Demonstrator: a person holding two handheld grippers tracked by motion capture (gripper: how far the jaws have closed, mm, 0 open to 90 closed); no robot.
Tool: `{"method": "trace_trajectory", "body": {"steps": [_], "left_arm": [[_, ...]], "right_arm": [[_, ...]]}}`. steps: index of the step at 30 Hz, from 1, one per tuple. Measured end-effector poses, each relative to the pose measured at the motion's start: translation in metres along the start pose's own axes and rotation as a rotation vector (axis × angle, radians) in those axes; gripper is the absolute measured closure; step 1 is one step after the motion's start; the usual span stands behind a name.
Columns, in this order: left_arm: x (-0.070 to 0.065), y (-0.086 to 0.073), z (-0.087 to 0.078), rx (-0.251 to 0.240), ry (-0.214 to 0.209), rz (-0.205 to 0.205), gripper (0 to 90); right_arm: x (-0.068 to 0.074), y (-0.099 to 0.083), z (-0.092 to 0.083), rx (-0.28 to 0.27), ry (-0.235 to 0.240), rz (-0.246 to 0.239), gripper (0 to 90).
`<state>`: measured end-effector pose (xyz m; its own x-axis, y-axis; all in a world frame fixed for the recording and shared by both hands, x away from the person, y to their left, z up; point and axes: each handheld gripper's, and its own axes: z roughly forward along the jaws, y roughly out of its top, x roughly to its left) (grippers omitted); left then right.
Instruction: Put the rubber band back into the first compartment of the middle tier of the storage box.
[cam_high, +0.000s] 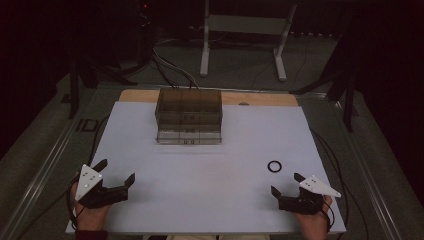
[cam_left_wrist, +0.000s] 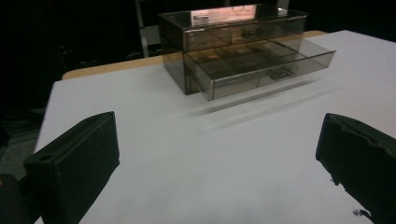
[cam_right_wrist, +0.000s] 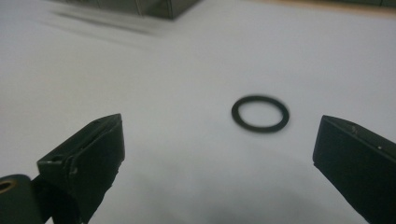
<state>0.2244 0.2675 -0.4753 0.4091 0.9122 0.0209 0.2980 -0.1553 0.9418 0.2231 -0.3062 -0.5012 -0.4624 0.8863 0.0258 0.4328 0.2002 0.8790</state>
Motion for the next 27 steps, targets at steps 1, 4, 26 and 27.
{"method": "trace_trajectory", "body": {"steps": [1,4,26,27], "left_arm": [[0.000,0.000,0.000,0.002,0.006,0.003,0.3],[-0.001,0.001,0.000,0.015,0.006,0.004,0.5],[-0.005,0.001,-0.002,-0.019,0.022,0.001,1.1],[-0.005,0.001,-0.002,-0.021,0.023,0.001,1.1]], "right_arm": [[0.000,-0.001,-0.001,-0.007,0.004,-0.003,2.5],[-0.002,-0.002,0.000,-0.012,0.014,0.011,1.8],[-0.010,0.017,-0.003,-0.013,-0.024,0.024,1.6],[-0.011,0.019,-0.002,-0.007,-0.023,0.027,1.7]]}}
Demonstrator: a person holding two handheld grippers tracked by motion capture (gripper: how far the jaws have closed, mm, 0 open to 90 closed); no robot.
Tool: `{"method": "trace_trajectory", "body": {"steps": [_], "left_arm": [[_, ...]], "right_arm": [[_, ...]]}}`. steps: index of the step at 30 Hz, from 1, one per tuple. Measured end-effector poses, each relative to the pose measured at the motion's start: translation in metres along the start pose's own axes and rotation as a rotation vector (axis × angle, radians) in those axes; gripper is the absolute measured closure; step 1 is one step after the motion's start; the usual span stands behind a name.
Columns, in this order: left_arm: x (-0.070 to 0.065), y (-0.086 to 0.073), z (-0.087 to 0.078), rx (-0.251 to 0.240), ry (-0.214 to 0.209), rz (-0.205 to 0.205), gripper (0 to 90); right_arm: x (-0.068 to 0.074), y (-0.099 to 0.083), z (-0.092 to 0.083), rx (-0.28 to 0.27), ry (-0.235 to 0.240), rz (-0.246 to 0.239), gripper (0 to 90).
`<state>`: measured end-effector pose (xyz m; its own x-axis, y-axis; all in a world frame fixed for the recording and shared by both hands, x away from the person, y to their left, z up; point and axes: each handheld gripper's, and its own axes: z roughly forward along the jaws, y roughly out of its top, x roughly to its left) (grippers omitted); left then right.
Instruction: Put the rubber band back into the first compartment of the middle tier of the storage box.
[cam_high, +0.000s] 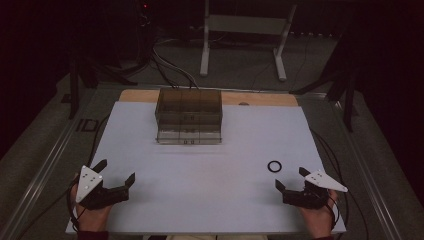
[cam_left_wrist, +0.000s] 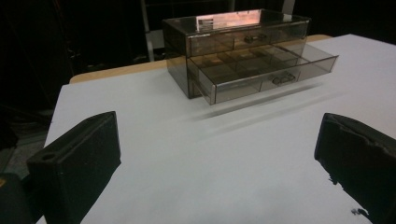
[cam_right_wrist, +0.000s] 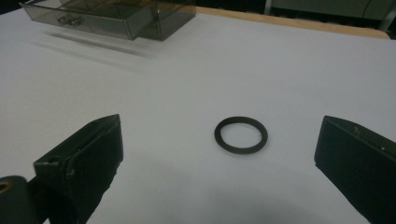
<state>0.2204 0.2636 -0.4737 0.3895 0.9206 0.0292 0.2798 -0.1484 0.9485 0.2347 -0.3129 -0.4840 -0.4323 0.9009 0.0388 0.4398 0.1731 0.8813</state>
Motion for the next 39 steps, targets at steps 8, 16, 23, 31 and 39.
{"method": "trace_trajectory", "body": {"steps": [8,16,23,31,39], "left_arm": [[0.000,-0.001,0.001,0.014,0.024,-0.006,1.1],[-0.001,-0.003,0.005,0.043,0.039,0.021,1.2],[-0.002,-0.006,0.008,0.029,0.023,0.032,1.1],[-0.002,-0.006,0.009,0.024,-0.002,0.016,0.4],[-0.001,-0.002,0.006,0.026,0.010,-0.011,0.4]], "right_arm": [[-0.009,0.010,0.010,0.037,-0.016,0.014,1.6],[-0.015,0.018,0.026,0.084,-0.032,0.024,1.6],[-0.018,0.023,0.044,0.138,-0.036,0.029,5.2],[-0.027,0.022,0.060,0.195,-0.089,0.039,17.2],[-0.031,0.017,0.076,0.268,-0.122,0.036,42.3]]}}
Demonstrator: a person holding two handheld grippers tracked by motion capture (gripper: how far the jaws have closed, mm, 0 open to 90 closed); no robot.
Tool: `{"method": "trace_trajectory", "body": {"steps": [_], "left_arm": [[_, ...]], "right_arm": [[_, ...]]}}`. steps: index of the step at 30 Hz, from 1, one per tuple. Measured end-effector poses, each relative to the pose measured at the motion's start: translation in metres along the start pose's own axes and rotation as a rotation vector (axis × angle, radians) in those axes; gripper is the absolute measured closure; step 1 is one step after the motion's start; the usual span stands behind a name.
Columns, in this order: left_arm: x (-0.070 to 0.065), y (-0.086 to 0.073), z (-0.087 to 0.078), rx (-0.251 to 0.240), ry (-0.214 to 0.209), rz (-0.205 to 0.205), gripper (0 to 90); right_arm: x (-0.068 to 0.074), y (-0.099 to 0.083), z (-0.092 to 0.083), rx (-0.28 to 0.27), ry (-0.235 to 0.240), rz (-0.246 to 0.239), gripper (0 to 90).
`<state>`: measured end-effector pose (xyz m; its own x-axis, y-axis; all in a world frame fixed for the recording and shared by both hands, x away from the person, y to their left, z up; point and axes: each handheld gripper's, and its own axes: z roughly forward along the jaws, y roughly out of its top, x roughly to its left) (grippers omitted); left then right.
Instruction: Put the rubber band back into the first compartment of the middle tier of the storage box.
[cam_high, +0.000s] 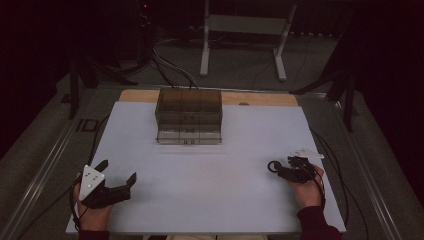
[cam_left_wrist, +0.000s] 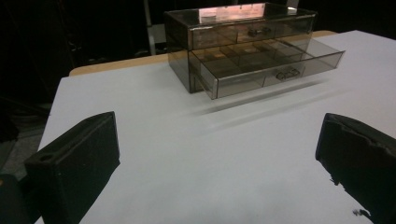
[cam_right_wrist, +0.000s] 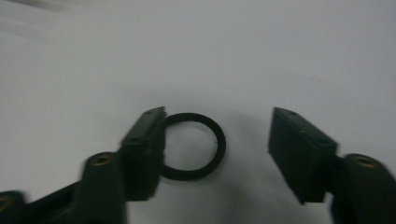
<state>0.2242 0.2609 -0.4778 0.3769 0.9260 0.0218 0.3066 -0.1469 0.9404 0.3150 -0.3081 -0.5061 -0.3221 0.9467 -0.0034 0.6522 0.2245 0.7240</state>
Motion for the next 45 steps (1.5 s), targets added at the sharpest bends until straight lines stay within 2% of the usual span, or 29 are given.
{"method": "trace_trajectory", "body": {"steps": [2,3,4,8,10,13,18,27,37,45], "left_arm": [[0.000,-0.001,0.001,0.009,0.000,0.005,0.4],[0.000,-0.001,0.001,0.009,0.000,0.005,0.4],[0.000,0.000,0.001,0.011,-0.002,0.008,0.4],[0.000,0.000,0.001,0.017,-0.002,0.002,0.4],[0.000,0.000,0.001,0.017,-0.002,0.001,0.4],[0.001,0.001,0.000,0.015,0.000,0.000,0.4],[0.000,0.002,0.000,0.015,-0.006,0.000,0.5],[-0.001,0.001,0.002,0.022,0.003,0.008,0.5],[-0.003,-0.001,0.003,0.018,0.012,0.012,0.4],[-0.003,-0.003,0.004,0.016,0.013,0.013,0.4]], "right_arm": [[0.001,0.000,0.002,0.008,-0.009,-0.004,49.7],[0.001,0.000,0.002,0.008,-0.009,-0.004,49.7],[0.001,0.000,0.004,0.016,-0.012,-0.014,55.1],[0.002,-0.002,0.008,0.045,-0.034,-0.023,63.5],[0.002,-0.002,0.009,0.047,-0.031,-0.020,65.5],[0.002,-0.004,0.011,0.074,-0.023,-0.016,73.9],[0.006,-0.003,0.012,0.078,-0.016,-0.016,87.7],[0.008,-0.002,0.008,0.083,-0.016,-0.004,88.8],[0.017,0.010,-0.003,0.047,-0.005,-0.003,88.6],[0.025,0.022,-0.009,0.017,0.030,0.006,88.7]]}}
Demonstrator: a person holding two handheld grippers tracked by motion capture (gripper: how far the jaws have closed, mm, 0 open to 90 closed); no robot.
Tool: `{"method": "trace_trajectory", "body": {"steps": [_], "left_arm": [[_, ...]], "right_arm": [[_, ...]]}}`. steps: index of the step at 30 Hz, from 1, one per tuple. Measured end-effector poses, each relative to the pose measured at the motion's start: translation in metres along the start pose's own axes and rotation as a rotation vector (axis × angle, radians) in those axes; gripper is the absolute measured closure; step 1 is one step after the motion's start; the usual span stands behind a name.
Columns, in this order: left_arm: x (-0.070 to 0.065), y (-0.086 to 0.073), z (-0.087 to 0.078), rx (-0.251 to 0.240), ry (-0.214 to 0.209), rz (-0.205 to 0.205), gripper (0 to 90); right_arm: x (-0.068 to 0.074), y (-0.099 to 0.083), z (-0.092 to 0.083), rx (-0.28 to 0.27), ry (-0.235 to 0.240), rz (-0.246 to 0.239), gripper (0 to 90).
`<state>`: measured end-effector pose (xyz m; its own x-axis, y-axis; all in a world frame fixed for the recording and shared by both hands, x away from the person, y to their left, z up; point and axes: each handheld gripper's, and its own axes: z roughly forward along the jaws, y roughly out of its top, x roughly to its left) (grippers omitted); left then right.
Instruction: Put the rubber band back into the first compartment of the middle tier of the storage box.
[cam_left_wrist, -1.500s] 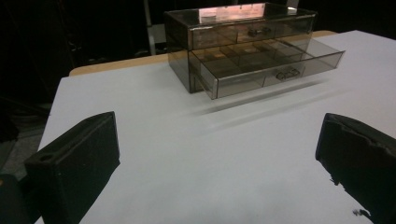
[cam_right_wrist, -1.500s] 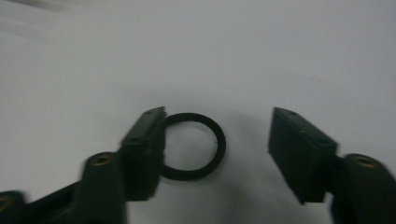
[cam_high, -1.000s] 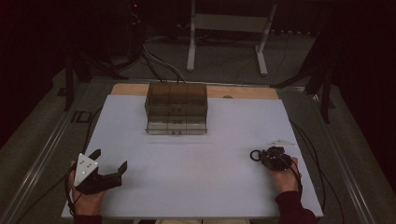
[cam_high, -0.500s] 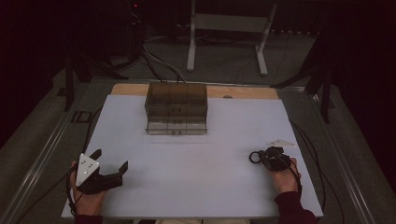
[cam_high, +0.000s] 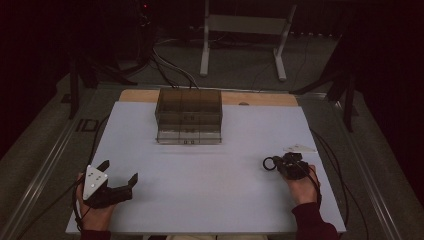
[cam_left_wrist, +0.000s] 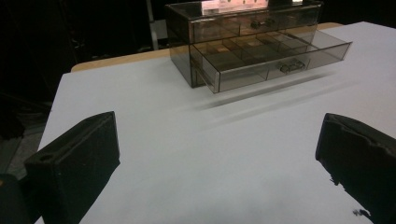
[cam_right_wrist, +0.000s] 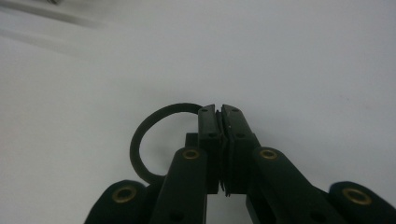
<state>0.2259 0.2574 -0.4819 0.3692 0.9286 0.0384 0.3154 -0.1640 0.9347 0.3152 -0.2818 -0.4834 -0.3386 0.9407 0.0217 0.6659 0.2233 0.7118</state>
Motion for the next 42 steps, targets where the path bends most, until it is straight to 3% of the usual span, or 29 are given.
{"method": "trace_trajectory", "body": {"steps": [10,42], "left_arm": [[-0.001,-0.002,0.002,0.004,-0.005,0.002,0.5],[-0.003,-0.004,0.005,0.009,-0.014,0.006,0.5]], "right_arm": [[0.010,0.016,-0.004,-0.032,0.040,0.004,88.7],[0.032,0.062,-0.006,-0.098,0.090,-0.002,88.8]]}}
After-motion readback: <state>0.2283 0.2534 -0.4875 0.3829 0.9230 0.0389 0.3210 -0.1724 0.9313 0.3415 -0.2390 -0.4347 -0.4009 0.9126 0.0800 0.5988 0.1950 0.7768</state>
